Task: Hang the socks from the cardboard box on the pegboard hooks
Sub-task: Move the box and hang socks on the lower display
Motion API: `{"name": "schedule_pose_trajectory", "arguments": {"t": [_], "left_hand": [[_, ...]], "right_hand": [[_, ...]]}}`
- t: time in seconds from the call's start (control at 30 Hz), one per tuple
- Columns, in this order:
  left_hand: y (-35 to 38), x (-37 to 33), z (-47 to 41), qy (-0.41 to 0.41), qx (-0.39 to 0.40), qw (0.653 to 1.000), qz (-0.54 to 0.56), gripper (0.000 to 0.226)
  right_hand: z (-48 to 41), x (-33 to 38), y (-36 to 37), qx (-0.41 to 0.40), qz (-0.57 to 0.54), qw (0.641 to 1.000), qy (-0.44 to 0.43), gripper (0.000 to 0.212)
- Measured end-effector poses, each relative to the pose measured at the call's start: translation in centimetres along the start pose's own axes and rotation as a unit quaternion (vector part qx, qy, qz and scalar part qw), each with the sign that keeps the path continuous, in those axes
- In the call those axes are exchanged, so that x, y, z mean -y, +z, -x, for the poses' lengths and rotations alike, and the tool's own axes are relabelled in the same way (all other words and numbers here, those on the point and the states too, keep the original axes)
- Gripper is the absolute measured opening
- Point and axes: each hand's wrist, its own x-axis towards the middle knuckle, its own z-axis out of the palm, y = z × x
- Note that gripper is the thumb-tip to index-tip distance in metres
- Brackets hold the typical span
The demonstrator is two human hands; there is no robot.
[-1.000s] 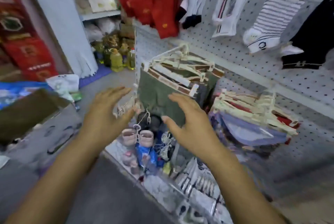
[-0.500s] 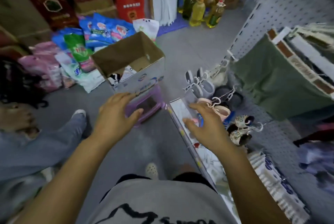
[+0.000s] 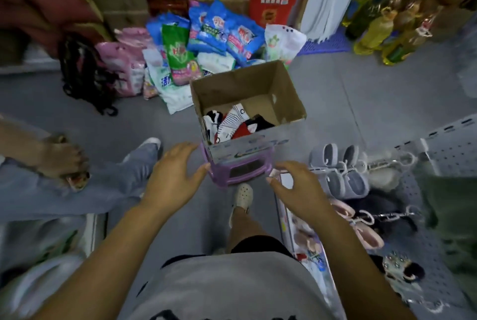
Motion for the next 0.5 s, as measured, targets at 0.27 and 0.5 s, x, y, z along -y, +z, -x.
{"name": "schedule_pose_trajectory", "arguments": {"t": [0.27, 0.5], "left_hand": [[2.0, 0.6, -13.9, -0.114, 0.005, 0.992, 0.052, 0.060], [6.7, 4.7, -22.1, -0.269, 0.005, 0.929, 0.254, 0.054]], "right_hand": [[-18.0, -1.7, -2.0, 0.059, -0.014, 0.998, 0.004, 0.036], [-32.3, -3.5, 4.8, 0.192, -0.010, 0.978, 0.080, 0.039]]}}
